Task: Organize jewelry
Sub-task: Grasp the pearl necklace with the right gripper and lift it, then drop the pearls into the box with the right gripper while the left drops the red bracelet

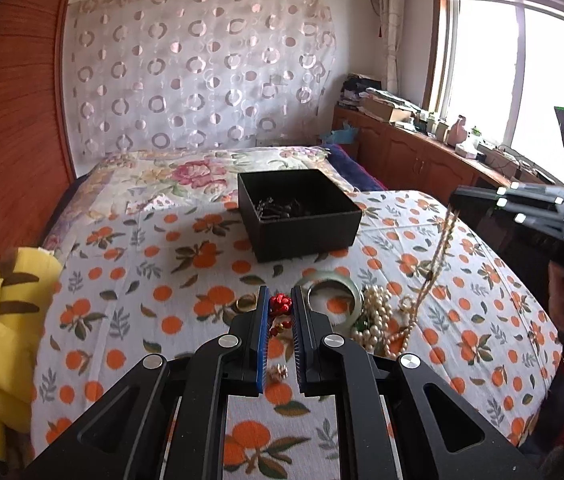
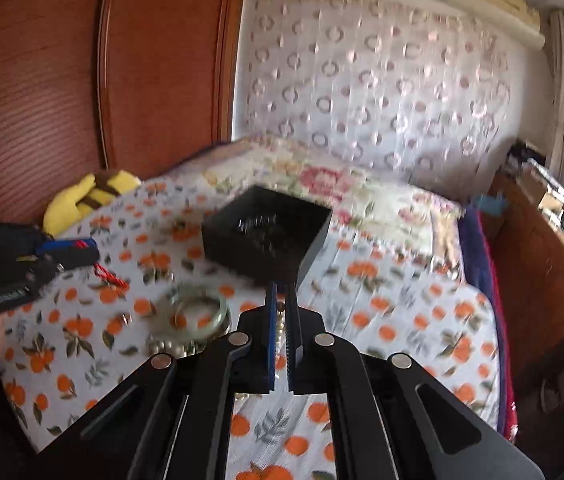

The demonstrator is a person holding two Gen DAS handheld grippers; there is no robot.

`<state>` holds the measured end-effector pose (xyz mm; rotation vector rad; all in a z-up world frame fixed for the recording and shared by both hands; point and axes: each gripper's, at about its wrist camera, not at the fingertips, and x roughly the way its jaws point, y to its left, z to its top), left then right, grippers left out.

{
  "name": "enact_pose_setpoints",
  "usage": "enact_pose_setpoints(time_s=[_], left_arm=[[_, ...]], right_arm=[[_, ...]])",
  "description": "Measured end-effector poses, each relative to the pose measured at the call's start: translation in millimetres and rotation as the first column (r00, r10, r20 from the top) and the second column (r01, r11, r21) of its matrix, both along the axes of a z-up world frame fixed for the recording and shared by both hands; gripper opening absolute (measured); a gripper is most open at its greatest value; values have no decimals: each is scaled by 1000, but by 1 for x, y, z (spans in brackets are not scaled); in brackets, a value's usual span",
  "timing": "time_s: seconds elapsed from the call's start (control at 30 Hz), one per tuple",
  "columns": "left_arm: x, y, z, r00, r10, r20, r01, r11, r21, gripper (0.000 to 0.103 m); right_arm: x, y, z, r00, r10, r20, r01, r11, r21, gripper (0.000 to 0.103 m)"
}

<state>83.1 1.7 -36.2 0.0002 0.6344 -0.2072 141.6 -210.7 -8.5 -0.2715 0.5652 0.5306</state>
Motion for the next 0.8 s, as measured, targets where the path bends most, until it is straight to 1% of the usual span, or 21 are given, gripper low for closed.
enact_pose_setpoints(time_s=[0.3, 0.47, 0.7, 0.8], left_arm=[[19, -5, 16, 999, -18, 39, 17, 1000, 16, 9], [32, -5, 26, 998, -20, 53, 19, 1000, 23, 9], [46, -5, 35, 998, -28, 64, 26, 999, 28, 9], [55, -3, 37, 998, -27, 63, 25, 999, 23, 9]], right_arm=[[10, 3, 49, 996, 7, 92, -8, 1000, 17, 4], [21, 8, 71, 993, 19, 113, -23, 999, 38, 4], [39, 18, 102, 988, 29, 154, -36, 998, 42, 4], [50, 22, 110, 986, 36, 161, -44, 998, 47, 4]])
